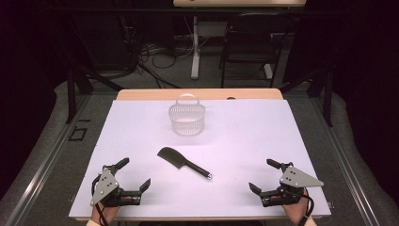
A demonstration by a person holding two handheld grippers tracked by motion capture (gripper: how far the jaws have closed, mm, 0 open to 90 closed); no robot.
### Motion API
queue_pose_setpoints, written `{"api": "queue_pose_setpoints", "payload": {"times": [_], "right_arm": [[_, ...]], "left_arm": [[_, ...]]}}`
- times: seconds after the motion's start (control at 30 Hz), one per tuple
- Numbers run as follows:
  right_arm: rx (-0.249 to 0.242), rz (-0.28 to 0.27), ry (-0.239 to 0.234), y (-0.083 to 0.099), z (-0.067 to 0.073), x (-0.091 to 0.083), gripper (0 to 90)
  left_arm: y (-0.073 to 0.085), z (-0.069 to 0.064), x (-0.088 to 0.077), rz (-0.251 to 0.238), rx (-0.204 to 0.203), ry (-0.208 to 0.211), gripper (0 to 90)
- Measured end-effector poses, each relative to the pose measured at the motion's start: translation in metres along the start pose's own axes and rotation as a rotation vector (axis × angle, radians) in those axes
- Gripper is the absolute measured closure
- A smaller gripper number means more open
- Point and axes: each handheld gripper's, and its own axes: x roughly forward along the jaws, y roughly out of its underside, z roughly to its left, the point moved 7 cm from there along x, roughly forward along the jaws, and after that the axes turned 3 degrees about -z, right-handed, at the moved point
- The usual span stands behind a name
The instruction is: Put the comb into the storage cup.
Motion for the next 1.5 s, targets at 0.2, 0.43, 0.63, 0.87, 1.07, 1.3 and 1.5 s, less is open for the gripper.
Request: {"api": "queue_pose_setpoints", "payload": {"times": [0.2, 0.43, 0.63, 0.87, 1.07, 1.3, 1.5], "right_arm": [[0.004, 0.007, 0.001, 0.001, -0.001, 0.000, 0.0], [0.006, 0.003, -0.003, 0.002, 0.000, -0.001, 0.0], [0.009, 0.013, -0.005, 0.003, 0.001, -0.001, 0.0], [0.007, 0.015, -0.004, 0.003, 0.001, 0.000, 0.0], [0.005, 0.021, -0.017, 0.003, 0.003, 0.005, 0.0], [0.001, 0.017, -0.018, 0.002, 0.004, 0.005, 0.0], [-0.004, 0.021, -0.011, 0.002, 0.004, 0.004, 0.0]], "left_arm": [[-0.002, 0.000, 0.001, 0.000, -0.013, -0.001, 0.1], [-0.005, -0.002, 0.003, 0.025, -0.018, 0.018, 0.2], [-0.009, -0.006, 0.007, 0.037, -0.021, 0.034, 0.1], [-0.014, -0.005, 0.015, 0.064, -0.042, 0.024, 0.2], [-0.019, -0.010, 0.022, 0.089, -0.049, 0.038, 0.2], [-0.022, -0.016, 0.038, 0.106, -0.064, 0.059, 0.4], [-0.023, -0.024, 0.055, 0.128, -0.050, 0.101, 0.3]]}}
